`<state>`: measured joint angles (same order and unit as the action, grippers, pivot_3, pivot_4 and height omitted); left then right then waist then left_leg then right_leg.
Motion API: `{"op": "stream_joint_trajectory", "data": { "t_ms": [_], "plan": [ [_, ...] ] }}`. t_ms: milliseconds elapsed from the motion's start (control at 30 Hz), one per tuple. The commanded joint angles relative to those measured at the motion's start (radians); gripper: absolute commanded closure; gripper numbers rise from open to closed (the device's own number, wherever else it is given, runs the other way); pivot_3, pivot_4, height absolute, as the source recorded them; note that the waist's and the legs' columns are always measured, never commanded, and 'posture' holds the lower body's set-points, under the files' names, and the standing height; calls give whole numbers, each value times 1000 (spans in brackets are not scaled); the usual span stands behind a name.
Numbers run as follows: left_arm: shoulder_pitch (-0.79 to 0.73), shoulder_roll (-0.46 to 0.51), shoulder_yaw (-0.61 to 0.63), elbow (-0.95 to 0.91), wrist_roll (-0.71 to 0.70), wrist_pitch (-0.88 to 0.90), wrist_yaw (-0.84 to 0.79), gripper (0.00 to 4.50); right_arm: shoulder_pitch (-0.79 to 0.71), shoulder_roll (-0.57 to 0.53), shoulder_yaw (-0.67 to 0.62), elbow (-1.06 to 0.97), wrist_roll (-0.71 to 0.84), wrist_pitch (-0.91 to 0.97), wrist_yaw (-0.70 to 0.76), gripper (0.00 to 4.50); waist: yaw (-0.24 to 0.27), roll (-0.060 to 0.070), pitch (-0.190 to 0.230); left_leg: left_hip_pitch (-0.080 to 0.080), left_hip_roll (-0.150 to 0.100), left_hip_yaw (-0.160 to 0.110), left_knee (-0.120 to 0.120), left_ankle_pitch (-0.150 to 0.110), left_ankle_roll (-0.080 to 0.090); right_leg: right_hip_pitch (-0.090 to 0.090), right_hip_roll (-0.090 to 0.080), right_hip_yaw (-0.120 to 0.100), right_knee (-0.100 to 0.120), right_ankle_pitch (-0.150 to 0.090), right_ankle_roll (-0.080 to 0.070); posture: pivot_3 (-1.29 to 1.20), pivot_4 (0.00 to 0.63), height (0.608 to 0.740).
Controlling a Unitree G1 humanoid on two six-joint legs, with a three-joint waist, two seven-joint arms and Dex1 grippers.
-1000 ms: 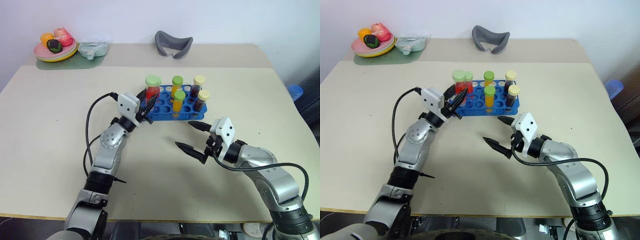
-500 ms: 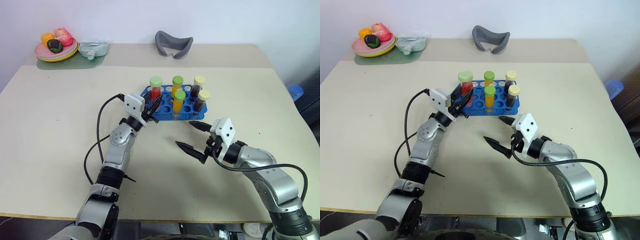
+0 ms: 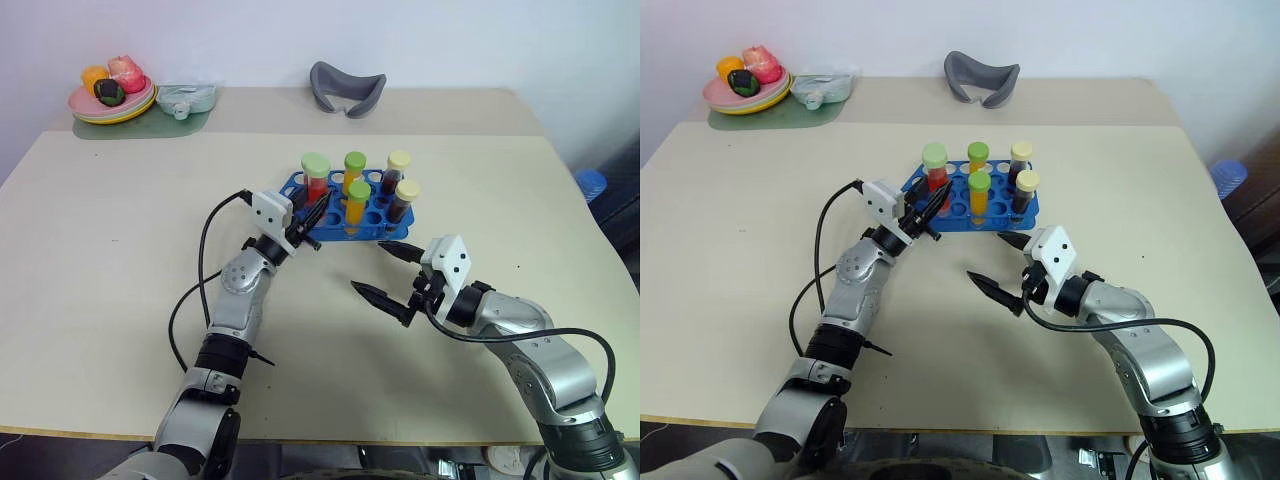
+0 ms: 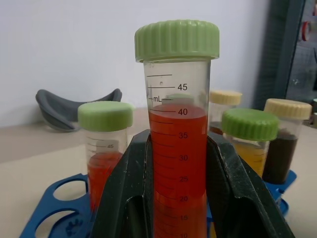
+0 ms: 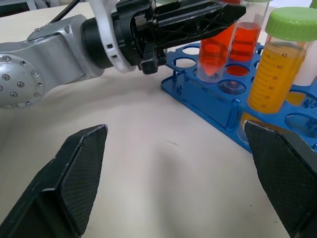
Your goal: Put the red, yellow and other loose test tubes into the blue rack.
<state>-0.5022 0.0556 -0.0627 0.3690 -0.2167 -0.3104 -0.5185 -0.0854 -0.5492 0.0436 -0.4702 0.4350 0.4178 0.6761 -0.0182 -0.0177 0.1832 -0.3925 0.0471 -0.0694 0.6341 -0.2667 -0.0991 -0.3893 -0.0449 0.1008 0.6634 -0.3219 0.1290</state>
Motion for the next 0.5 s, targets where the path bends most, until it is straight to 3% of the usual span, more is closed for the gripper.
{"op": "stream_joint_trajectory", "data": {
  "t_ms": [33, 500],
  "plan": [
    [8, 1, 0, -28, 17, -6, 8, 3680, 4, -3, -36, -14, 6, -26, 8, 0, 0, 0, 0, 0, 0, 0, 0, 0, 0, 0, 0, 0, 0, 0, 0, 0, 150, 740],
    [-24, 5, 21, 32, 43, -36, 54, 3680, 13, -6, -38, -18, 3, -20, 13, 0, 0, 0, 0, 0, 0, 0, 0, 0, 0, 0, 0, 0, 0, 0, 0, 0, 150, 740]
  ]
}}
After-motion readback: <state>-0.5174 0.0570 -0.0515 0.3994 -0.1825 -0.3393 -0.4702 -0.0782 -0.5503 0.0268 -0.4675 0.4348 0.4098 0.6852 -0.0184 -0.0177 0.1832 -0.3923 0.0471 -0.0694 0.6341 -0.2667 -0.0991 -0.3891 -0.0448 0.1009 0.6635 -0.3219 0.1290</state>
